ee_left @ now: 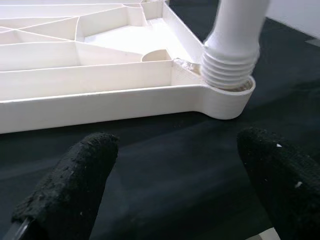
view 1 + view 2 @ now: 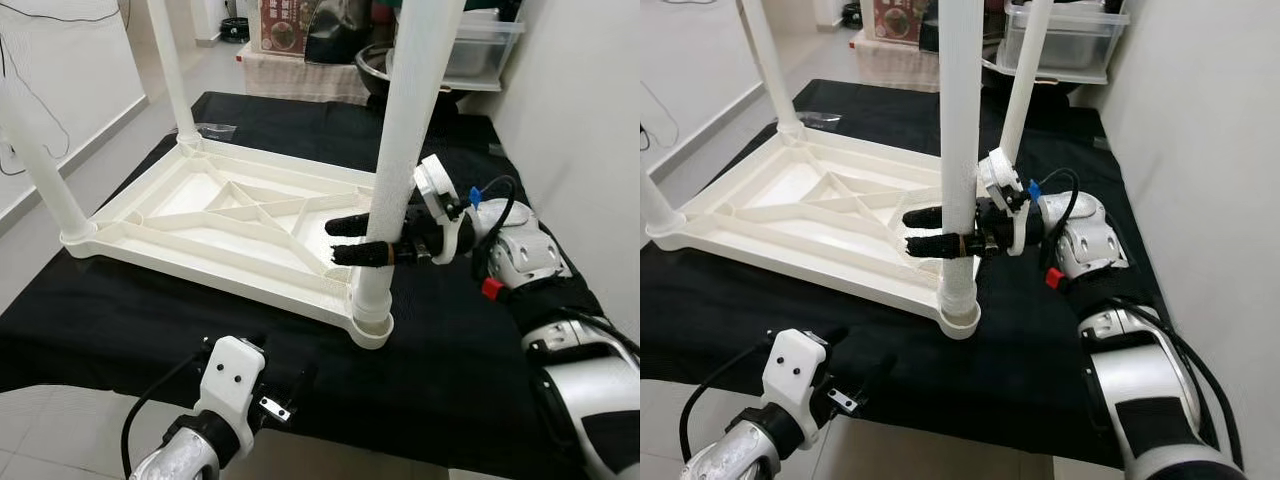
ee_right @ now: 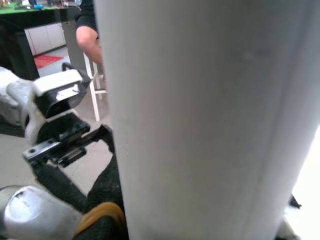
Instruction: Building children table
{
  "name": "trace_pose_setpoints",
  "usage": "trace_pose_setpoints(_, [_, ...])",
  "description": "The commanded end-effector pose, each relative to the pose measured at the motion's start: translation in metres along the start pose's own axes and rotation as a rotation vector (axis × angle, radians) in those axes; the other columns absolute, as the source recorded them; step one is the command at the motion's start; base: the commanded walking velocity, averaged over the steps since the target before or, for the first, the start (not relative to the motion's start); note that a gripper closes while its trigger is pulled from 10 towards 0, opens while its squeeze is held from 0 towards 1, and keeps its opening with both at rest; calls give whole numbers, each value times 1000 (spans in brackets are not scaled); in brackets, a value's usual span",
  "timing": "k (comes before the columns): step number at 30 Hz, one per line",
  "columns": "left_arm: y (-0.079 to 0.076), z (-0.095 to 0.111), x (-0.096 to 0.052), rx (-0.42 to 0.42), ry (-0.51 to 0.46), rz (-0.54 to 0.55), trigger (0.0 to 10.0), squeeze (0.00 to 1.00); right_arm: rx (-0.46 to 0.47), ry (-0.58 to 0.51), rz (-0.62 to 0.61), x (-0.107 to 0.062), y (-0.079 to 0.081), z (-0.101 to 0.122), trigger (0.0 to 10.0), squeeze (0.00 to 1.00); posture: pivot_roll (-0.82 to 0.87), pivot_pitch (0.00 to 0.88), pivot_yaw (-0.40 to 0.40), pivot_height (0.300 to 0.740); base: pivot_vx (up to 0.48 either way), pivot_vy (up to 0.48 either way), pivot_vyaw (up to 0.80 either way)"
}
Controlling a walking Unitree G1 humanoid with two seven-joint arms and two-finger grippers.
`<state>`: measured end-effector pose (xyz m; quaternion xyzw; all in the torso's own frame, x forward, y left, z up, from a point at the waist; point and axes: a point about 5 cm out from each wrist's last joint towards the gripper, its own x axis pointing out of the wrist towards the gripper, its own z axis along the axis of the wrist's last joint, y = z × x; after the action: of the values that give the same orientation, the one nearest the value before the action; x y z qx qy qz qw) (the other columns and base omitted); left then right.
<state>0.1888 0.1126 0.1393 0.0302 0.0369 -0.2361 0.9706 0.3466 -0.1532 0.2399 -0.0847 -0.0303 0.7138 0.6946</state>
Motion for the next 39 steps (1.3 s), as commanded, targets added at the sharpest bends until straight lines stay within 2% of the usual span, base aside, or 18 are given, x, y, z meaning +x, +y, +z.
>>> trace_pose_setpoints(1, [1,-2,-1,0,18,-1,10000,0,1,17,41,2,3,-3,10000,0,188,67,-63,740,0,0,0])
trace_pose_setpoints(3, [2,-1,-2,4,17,-3,10000,0,5,18,40,3,5,-9,10000,0,202,62,-59,740,0,0,0])
trace_pose_setpoints(12, [2,2,-4,12,21,-8,10000,0,5,12,41,6,5,-12,10000,0,208,64,-50,740,0,0,0])
trace_pose_setpoints(17, [3,2,-3,11,22,-10,10000,0,44,-45,32,8,4,-14,10000,0,205,67,-46,740,0,0,0])
trace_pose_setpoints(19, [2,2,-3,11,22,-13,10000,0,96,-129,-21,11,-1,-16,10000,0,209,69,-50,740,0,0,0])
trace_pose_setpoints(23, [3,2,-4,13,24,-12,10000,0,153,-191,-65,15,-6,-20,10000,0,216,71,-53,740,0,0,0])
trace_pose_setpoints(24, [3,2,-4,13,24,-12,10000,0,153,-191,-65,15,-6,-20,10000,0,216,71,-53,740,0,0,0])
trace_pose_setpoints(25, [3,3,-4,15,25,-9,10000,0,166,-178,-115,19,-9,-26,10000,0,221,71,-56,740,0,0,0])
trace_pose_setpoints(29, [3,3,-4,17,25,-8,10000,0,164,-176,-140,20,-9,-28,10000,0,224,69,-60,740,0,0,0])
trace_pose_setpoints(35, [6,5,0,22,15,-4,10000,0,104,-148,-101,17,5,-29,10000,0,206,68,-54,740,0,0,0])
trace_pose_setpoints(38, [6,5,2,24,12,-7,10000,0,77,-105,-140,16,5,-31,10000,0,195,64,-54,740,0,0,0])
trace_pose_setpoints(39, [6,5,3,25,9,-8,10000,0,66,-49,-166,17,5,-34,10000,0,187,59,-53,740,0,0,0])
